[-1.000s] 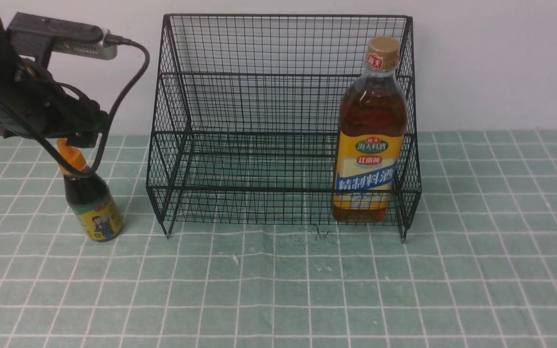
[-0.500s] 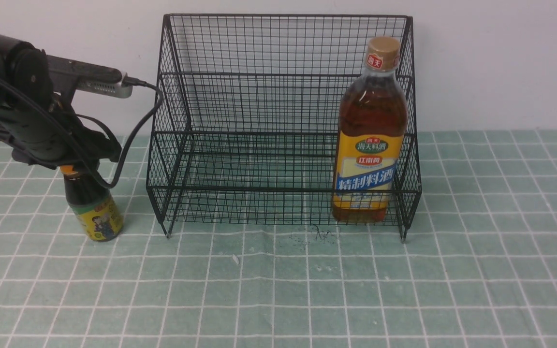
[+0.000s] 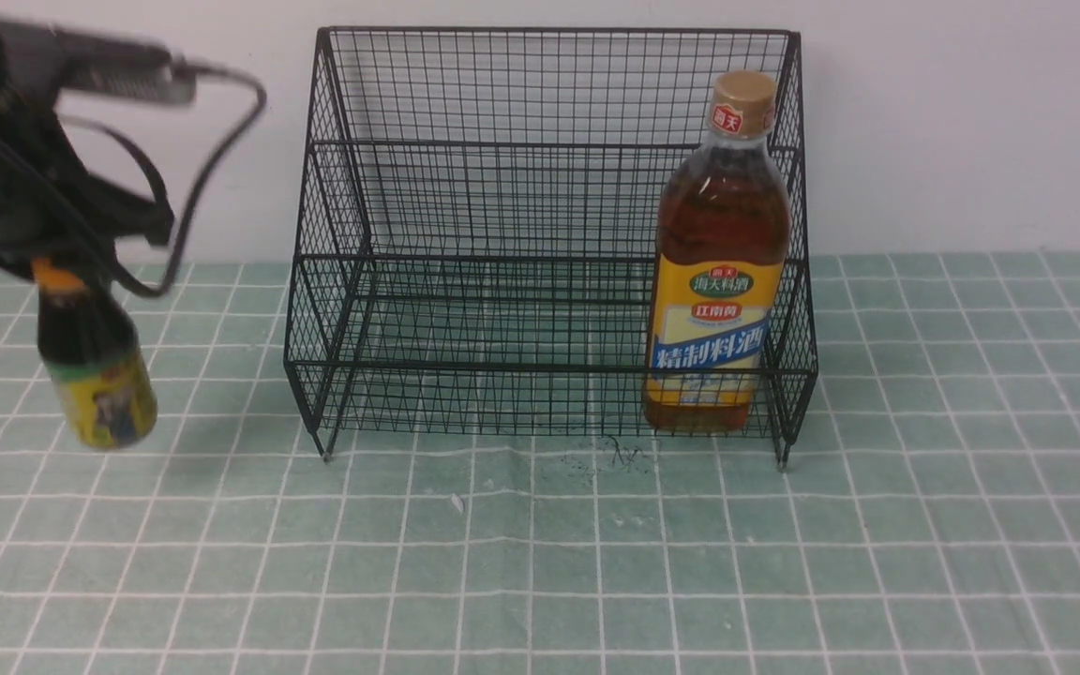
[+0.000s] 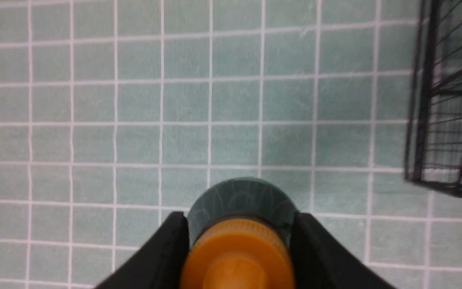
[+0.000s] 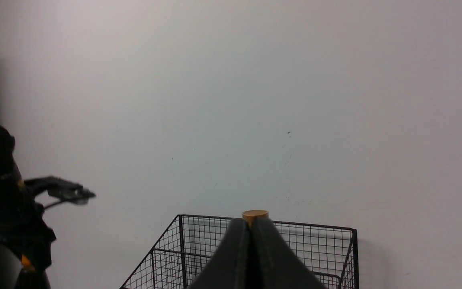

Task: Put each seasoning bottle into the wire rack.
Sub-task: Use the left arm to put the condiment bottle back on the shelf

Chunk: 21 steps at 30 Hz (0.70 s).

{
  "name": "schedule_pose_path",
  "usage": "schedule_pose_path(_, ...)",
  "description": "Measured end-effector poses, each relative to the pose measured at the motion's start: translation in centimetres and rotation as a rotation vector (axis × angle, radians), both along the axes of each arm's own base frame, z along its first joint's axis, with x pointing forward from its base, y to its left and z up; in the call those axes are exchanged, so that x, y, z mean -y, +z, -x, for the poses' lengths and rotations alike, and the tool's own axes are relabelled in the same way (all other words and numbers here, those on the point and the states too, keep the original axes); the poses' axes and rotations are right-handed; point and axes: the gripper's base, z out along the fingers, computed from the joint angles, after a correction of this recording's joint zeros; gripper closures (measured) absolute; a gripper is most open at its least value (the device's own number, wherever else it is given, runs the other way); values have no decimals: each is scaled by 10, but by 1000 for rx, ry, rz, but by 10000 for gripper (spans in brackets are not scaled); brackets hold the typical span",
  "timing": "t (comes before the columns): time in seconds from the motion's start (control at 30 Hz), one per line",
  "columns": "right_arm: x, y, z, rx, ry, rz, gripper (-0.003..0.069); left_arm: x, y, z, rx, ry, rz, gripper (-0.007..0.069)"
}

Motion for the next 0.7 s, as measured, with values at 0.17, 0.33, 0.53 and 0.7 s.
schedule_pose_path(0.17,0,0,0,0,0,0,673,28,52,26,161,-103,51,334)
schedule_pose_path(0.33,0,0,0,0,0,0,673,57,65,35,204,-186,95,334)
schedule_pose_path(0.53,0,0,0,-1,0,0,673,81,51,16,231,-228,127,334)
schedule_pose_path(0.7,0,0,0,-5,-2,2,673,89,34,-5,237,-238,124,334)
